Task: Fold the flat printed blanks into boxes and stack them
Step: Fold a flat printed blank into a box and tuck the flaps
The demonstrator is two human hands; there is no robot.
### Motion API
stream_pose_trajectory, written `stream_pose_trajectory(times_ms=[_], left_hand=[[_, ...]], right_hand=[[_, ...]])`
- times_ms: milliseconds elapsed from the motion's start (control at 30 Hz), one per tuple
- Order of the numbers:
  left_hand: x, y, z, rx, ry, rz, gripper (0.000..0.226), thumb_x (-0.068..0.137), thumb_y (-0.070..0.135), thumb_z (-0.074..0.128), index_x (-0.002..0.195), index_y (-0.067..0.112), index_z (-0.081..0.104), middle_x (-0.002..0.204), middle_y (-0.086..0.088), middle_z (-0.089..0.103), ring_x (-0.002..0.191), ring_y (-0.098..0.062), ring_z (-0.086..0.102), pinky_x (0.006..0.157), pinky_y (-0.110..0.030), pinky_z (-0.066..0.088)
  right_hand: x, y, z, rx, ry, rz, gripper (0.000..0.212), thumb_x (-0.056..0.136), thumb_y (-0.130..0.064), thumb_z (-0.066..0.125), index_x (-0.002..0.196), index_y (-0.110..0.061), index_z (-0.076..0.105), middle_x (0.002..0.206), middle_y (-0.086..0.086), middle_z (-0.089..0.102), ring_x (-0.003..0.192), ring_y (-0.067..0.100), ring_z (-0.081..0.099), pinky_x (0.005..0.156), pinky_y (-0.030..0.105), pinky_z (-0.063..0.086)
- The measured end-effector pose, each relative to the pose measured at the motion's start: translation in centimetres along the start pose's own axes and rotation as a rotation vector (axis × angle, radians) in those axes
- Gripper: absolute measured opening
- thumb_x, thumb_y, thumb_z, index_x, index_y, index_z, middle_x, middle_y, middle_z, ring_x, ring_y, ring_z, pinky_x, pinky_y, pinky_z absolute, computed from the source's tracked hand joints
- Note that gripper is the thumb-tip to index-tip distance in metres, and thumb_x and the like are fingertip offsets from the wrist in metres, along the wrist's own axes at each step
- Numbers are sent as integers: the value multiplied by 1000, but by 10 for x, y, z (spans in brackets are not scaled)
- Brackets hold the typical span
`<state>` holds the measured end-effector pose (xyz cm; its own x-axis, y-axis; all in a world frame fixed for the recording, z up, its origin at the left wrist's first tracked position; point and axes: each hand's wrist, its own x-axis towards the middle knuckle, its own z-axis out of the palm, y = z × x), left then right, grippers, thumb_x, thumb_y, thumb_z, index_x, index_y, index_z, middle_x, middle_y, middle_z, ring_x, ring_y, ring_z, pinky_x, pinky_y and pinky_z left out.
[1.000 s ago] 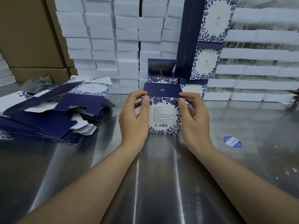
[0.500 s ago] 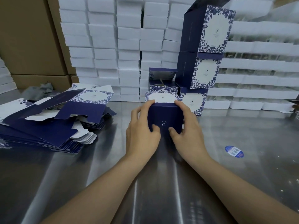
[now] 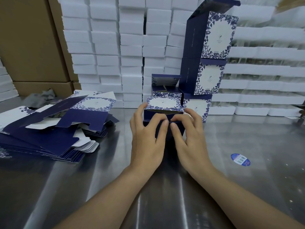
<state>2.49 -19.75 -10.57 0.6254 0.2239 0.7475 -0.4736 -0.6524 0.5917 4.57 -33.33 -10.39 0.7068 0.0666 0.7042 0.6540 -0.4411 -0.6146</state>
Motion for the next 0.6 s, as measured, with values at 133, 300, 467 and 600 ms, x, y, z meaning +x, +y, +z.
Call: stream_pose_trajectory(times_ms=[133,300,467,600], left_hand=[[0,0,0,18,3,15,12,106,39,57,104,37,69,158,14,33,145,-11,28,100,6,15],[3,1,-3,-85,13,-35,11,107,33,56,108,38,65,153,14,35,147,-9,37,111,-10,29],[5,-4,-2,-109,13,-88,12,105,29,63,96,25,69,152,11,40,146,-12,41,117,-31,35],[6,-4,-1,-168,33,-111,10,104,30,65,94,30,68,149,13,41,141,-8,45,114,-38,41]], right_hand=[[0,-1,0,13,-10,-9,11,107,-20,58,105,-29,64,150,-6,41,133,-18,35,102,-2,22],[1,1,-1,51,25,17,13,108,-14,53,114,-23,60,146,-5,47,132,-18,36,106,18,36],[4,3,-1,25,25,23,12,110,-13,47,106,-19,57,144,-3,49,132,-17,36,107,16,34],[4,4,-1,84,74,50,15,108,-8,47,111,-18,58,142,-6,51,133,-5,44,111,28,39]])
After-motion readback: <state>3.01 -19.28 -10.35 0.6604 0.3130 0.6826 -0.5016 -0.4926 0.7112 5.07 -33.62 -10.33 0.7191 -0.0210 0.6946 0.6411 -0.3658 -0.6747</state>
